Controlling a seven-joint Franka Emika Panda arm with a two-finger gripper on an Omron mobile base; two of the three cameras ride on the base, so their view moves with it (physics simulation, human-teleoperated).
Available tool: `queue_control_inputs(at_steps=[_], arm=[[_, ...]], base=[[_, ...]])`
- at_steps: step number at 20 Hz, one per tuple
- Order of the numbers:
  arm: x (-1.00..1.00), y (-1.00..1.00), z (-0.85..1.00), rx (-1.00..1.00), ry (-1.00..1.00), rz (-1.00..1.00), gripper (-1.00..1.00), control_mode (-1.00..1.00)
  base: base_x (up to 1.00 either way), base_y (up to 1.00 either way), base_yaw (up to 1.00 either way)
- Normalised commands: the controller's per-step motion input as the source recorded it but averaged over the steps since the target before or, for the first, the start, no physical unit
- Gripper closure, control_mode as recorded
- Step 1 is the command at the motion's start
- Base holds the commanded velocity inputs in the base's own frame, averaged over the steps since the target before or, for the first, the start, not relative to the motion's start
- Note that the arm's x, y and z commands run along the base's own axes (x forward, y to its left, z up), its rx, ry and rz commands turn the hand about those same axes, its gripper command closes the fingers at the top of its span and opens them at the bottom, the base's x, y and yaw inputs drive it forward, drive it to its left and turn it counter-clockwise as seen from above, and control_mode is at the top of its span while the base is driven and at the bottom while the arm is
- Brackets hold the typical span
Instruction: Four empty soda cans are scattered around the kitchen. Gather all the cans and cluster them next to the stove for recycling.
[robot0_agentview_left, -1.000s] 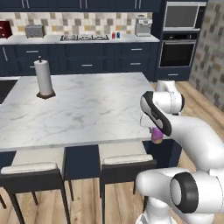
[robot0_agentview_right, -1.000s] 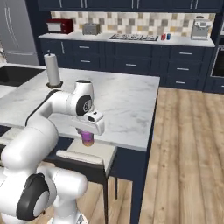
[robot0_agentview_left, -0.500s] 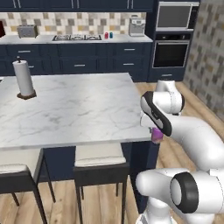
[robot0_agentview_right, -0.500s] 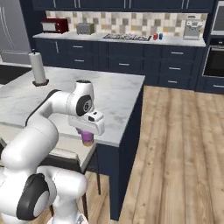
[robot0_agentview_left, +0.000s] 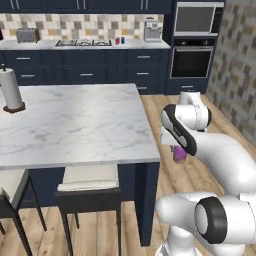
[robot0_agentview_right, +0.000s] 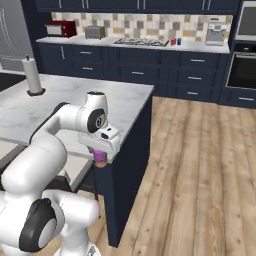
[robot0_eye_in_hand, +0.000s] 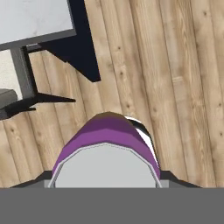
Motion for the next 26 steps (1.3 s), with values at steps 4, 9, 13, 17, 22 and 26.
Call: queue_control_inputs(at_steps=[4,9,13,17,22,26], arm=[[0.00,0.00,0.00,0.00,0.00,0.00,1.00,1.00],[0.00,0.00,0.00,0.00,0.00,0.00,1.00,1.00],[0.00,0.00,0.00,0.00,0.00,0.00,1.00,1.00],[0.00,0.00,0.00,0.00,0.00,0.00,1.00,1.00],[0.00,0.00,0.00,0.00,0.00,0.00,1.00,1.00],[0.00,0.00,0.00,0.00,0.00,0.00,1.00,1.00]], base=[[0.22,-0.52,0.12],[0.29,-0.48,0.15],[0.31,-0.49,0.11],[0.40,-0.50,0.04],[0.43,-0.51,0.01],[0.45,-0.51,0.00]])
